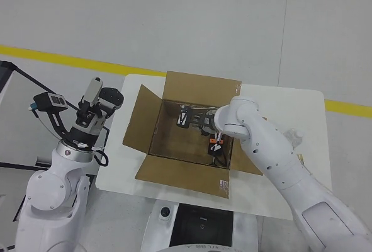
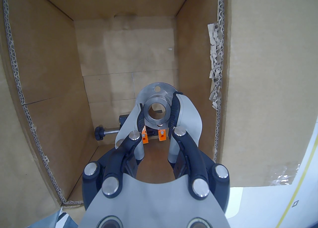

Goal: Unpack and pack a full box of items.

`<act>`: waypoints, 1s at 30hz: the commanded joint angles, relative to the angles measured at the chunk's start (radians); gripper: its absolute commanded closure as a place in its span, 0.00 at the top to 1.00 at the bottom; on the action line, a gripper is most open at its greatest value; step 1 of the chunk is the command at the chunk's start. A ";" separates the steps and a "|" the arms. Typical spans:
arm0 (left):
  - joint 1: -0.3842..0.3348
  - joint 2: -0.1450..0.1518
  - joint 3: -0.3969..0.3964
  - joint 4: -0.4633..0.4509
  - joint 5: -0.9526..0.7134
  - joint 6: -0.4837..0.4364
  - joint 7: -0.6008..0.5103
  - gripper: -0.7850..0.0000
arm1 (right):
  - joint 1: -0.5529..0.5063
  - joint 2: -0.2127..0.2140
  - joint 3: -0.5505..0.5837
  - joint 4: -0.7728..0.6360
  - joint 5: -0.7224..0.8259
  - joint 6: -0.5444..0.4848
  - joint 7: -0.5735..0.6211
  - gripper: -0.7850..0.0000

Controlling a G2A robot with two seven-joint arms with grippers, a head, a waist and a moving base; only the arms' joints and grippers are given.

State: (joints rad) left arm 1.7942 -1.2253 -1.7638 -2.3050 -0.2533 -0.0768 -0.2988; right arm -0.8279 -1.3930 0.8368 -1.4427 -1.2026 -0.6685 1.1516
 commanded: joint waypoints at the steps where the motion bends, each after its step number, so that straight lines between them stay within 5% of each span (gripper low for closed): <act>1: 0.000 0.000 0.000 0.000 0.000 0.000 0.000 1.00 | 0.000 0.000 0.000 0.000 0.000 0.000 0.000 0.00; 22: 0.000 0.000 0.000 0.000 0.000 0.000 0.000 1.00 | 0.000 0.003 0.009 -0.004 -0.023 0.007 -0.023 0.00; 30: 0.000 0.000 0.000 0.000 0.000 0.000 0.000 1.00 | -0.083 0.038 0.101 -0.214 -0.044 0.029 0.012 0.00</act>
State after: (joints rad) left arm 1.7942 -1.2253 -1.7638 -2.3050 -0.2533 -0.0768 -0.2988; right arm -0.9009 -1.3593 0.9193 -1.6217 -1.2546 -0.6389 1.1509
